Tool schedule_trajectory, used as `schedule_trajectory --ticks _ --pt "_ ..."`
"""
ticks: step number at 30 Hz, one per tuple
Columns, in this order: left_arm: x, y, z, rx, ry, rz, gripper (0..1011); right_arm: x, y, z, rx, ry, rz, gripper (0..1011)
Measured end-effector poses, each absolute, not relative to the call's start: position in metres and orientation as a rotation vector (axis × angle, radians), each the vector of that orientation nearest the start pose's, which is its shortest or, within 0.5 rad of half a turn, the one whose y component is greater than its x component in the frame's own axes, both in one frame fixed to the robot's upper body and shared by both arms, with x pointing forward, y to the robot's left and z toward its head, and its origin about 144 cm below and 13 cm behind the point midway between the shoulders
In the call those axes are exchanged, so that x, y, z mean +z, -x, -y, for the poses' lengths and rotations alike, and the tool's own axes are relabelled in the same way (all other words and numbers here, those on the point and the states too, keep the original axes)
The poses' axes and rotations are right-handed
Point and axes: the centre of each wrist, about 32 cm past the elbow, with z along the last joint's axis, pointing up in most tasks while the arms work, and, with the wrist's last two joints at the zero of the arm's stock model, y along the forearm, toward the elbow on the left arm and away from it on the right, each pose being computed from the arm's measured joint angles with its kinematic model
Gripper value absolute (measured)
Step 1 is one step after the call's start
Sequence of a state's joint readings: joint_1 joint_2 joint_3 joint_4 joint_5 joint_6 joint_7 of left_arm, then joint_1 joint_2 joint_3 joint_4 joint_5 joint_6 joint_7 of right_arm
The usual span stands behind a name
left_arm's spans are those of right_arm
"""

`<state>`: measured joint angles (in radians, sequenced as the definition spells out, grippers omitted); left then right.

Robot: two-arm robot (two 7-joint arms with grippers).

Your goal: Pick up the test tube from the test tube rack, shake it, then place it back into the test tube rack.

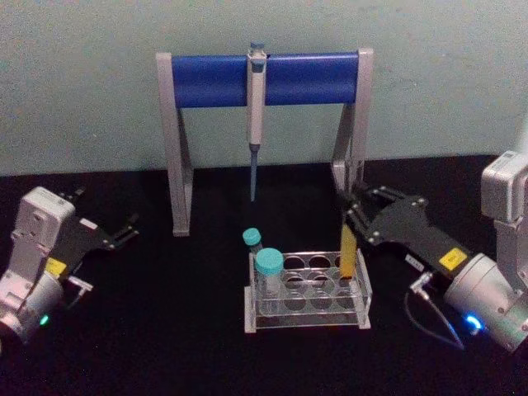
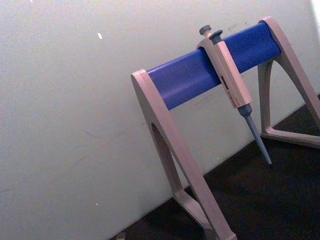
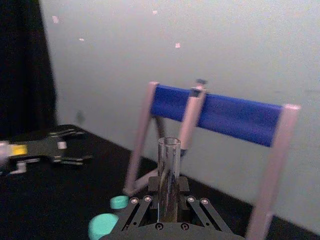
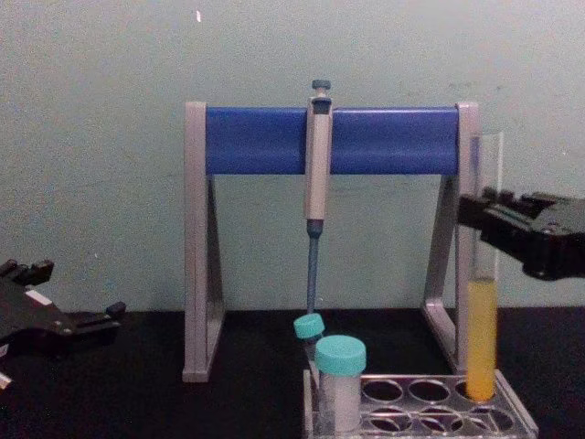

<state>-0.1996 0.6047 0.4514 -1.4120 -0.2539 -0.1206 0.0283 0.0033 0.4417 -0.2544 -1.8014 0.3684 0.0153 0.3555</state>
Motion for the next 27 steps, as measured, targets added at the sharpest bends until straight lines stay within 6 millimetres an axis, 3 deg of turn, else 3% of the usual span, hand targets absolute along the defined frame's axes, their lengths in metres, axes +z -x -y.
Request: schedule_trajectory --ticks 5,11,20,27 --pt "1.140 -0.489 -0.310 1.248 -0.304 0.285 1001 1.203 -0.442 0.244 -0.813 -0.044 0.055 229" --pt "1.140 -0.489 -0.310 1.248 -0.304 0.285 1001 1.195 -0.453 0.234 -0.769 -0.107 0.018 229" --pt "1.140 -0.489 -0.310 1.248 -0.304 0.285 1001 1.186 -0.476 0.227 -0.830 -0.182 0.068 229" --pt "1.140 -0.489 -0.310 1.248 -0.304 0.285 1001 1.182 -0.482 0.230 -0.886 -0.191 0.089 229"
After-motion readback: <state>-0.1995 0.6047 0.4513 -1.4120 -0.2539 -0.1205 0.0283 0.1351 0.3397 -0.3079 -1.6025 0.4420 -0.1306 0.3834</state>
